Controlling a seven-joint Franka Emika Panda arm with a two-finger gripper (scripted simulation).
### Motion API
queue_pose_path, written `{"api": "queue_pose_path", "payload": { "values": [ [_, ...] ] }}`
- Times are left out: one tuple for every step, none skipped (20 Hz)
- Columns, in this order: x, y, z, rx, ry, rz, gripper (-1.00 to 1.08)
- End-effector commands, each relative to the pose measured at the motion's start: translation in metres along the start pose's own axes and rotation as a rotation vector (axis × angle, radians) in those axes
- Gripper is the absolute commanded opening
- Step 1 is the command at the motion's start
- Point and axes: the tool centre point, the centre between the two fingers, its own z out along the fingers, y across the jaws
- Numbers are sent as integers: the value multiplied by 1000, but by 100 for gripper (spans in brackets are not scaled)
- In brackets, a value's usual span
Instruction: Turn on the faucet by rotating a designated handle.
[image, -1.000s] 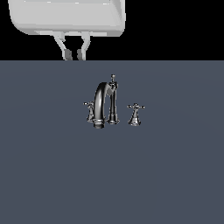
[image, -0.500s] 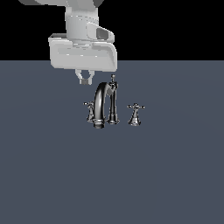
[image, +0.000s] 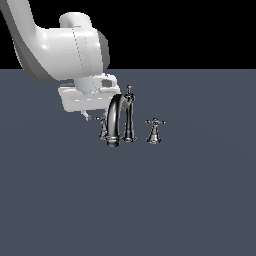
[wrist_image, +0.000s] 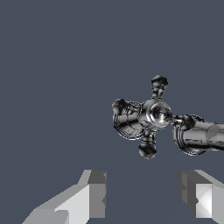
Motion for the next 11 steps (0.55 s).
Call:
{"api": "queue_pose_path", "payload": {
  "values": [
    [39, 73, 21, -79, 81, -25, 94],
    [42, 70, 34, -93, 77, -90, 97],
    [56, 30, 50, -71, 111, -182, 93],
    [51, -8, 37, -57, 132, -239, 93],
    [57, -16, 39, -86, 157, -329, 96],
    [63, -17, 41, -116, 178, -390, 94],
    [61, -40, 46, -65, 194, -458, 62],
    [61, -77, 47, -45, 214, -554, 87],
    [46, -125, 38, -30, 229, -625, 87],
    [39, -150, 38, -23, 247, -714, 32],
    [48, -122, 39, -49, 242, -690, 28]
  ]
}}
